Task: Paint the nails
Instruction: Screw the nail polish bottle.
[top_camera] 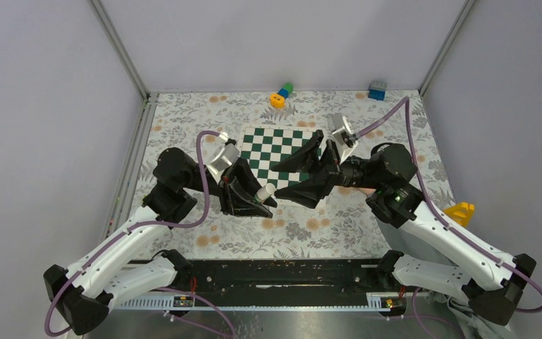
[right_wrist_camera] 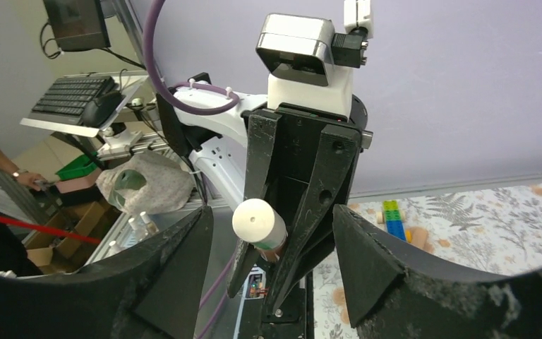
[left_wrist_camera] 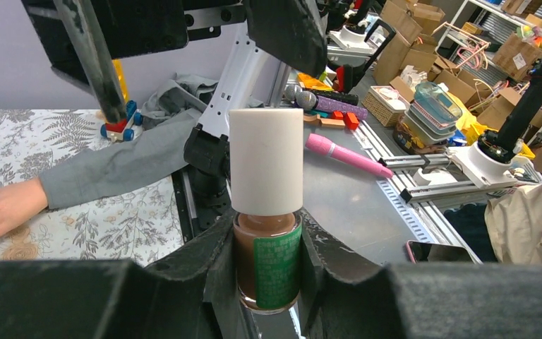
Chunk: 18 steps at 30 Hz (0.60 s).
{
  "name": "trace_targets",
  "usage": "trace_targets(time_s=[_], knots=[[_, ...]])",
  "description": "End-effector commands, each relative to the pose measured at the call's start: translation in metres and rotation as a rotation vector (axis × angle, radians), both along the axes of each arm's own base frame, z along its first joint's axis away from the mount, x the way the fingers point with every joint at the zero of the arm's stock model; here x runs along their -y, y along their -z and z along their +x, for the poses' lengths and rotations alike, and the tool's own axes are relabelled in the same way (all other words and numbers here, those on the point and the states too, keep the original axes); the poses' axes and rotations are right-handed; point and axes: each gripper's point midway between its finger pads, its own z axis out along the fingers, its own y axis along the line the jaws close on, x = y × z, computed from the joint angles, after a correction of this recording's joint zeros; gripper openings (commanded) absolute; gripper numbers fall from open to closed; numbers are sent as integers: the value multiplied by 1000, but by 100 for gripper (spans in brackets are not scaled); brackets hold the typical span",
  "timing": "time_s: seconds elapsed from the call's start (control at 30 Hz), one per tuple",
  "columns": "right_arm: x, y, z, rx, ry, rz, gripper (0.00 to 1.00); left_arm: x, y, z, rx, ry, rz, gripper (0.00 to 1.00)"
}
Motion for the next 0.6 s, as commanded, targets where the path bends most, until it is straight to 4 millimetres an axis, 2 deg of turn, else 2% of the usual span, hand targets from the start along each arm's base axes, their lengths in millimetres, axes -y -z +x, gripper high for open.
trace_targets(time_s=[0.0,0.23,0.57], knots=[[-5,-18,-14,49,-89,56,69,-4,-11,-9,70,26,-55,0],[-14,-7,-19,56,-104,36,72,0,-5,-3,53,17,-37,0],[-18,0,-20,39,-113,14,64,-1,-7,-3,62,3,-49,0]])
